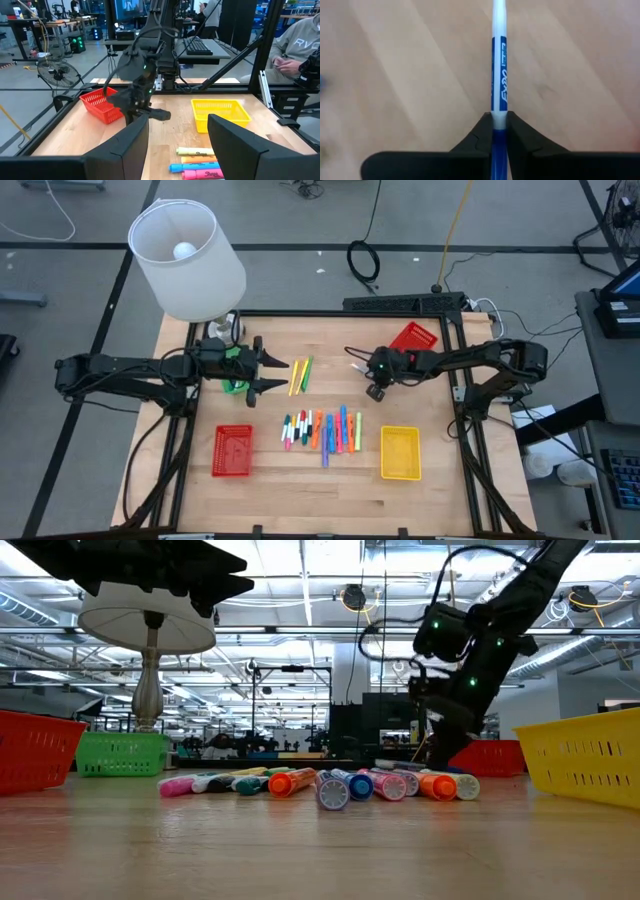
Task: Pick & Place Markers
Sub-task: Put the blue marker pen into the green basket
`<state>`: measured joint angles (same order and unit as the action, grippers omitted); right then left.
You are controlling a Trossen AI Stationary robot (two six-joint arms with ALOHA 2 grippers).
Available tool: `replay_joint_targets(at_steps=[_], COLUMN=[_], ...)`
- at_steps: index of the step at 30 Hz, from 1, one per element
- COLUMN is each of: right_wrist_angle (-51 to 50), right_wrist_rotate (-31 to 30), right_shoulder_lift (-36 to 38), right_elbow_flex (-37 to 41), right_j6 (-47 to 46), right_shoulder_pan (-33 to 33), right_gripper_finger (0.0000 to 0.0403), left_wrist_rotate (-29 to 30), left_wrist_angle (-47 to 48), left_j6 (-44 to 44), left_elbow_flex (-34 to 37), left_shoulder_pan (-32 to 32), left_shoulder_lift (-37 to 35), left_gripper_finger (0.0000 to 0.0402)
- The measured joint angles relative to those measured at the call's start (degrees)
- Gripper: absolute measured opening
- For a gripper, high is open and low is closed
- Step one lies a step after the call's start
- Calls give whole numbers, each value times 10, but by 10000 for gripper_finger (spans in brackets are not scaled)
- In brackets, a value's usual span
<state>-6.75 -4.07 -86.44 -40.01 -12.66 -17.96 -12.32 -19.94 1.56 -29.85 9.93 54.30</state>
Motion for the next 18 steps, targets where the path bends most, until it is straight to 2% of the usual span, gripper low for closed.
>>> replay_joint_targets(at_steps=[10, 18], right_wrist_angle=[145, 381], right_wrist_rotate=[-1, -4], right_shoulder_lift=[75, 111], right_elbow_flex=[0, -1], right_j6=[51, 147], right_shoulder_pan=[70, 162], right_gripper_finger=[17, 17], left_wrist_rotate=[13, 23], left_wrist_angle=[-2, -55], left_j6=[21, 42], left_elbow_flex=[0, 0], left_shoulder_pan=[0, 0], left_shoulder_lift=[0, 39], left_gripper_finger=[212, 212])
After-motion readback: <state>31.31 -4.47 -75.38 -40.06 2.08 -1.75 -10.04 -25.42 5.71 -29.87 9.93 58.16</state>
